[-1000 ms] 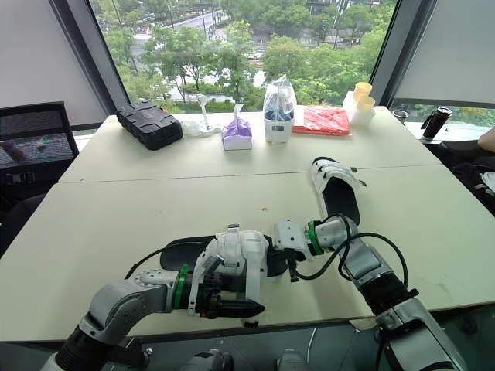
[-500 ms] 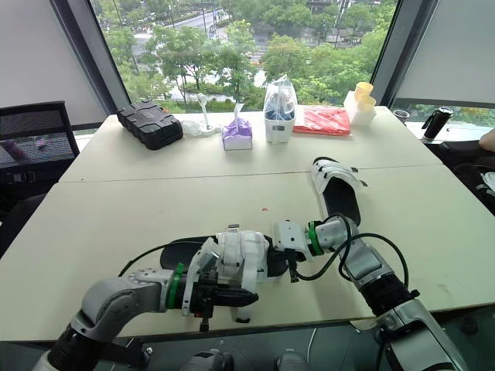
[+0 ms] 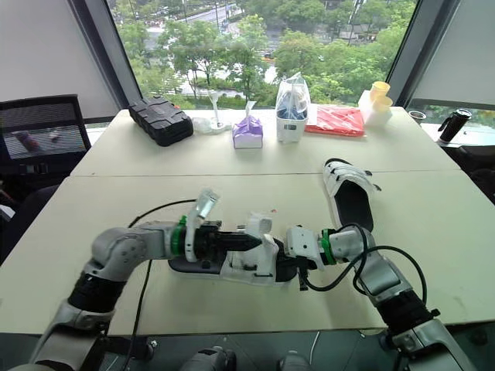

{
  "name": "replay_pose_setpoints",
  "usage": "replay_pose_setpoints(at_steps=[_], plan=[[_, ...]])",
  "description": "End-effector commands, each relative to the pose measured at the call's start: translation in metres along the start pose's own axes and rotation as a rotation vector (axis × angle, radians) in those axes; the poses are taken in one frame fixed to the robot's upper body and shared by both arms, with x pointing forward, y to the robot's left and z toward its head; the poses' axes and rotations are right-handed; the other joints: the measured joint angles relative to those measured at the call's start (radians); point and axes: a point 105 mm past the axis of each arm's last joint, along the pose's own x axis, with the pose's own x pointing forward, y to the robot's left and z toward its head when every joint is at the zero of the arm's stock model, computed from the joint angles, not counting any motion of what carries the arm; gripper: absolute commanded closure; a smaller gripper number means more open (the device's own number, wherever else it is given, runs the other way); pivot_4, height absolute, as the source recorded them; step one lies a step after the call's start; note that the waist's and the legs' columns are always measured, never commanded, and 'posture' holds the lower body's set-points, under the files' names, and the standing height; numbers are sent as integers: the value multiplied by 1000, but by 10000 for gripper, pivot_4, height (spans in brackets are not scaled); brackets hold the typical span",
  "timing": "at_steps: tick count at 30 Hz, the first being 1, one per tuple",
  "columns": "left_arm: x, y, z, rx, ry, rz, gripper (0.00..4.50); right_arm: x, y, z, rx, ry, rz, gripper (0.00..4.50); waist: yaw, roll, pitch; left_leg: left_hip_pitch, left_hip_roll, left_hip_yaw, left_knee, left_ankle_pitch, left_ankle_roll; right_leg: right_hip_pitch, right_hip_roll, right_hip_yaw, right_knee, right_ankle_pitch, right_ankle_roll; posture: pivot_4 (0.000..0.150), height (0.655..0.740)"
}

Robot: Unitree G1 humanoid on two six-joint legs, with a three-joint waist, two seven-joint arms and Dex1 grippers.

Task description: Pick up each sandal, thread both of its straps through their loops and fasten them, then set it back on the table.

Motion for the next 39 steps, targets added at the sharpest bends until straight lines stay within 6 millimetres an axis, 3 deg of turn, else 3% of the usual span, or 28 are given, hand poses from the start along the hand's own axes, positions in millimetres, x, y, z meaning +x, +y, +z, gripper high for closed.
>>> replay_pose_setpoints(at_steps=[1,13,19,29,39], plan=[[5,1,6,-1,-11,-15,44502,2,35,-40,148,137,100,45000,2,0,0,-1,0,-1,1,-1,0,0,0,-1,0,0,0,1500,7400],[7,4,16,-73,-73,-16,44502,13,44,-37,151,116,102,45000,-2,0,0,-1,-1,-1,3,-2,0,1,0,-1,0,-1,0,1500,7400],[9,2,5,-113,-38,-46,44502,23,48,-31,143,99,114,45000,-3,0,0,-1,-1,-1,3,-2,0,0,0,-1,0,-1,1,1500,7400],[12,1,9,-118,-53,-56,44502,24,42,-30,124,99,110,45000,-4,0,-1,1,0,-1,3,-2,0,2,0,-1,1,-1,1,1500,7400],[-15,1,28,-89,-38,22,44502,28,34,-30,99,99,102,45000,-26,0,-1,5,2,-1,3,-2,-2,4,2,-1,3,-1,1,1500,7400]])
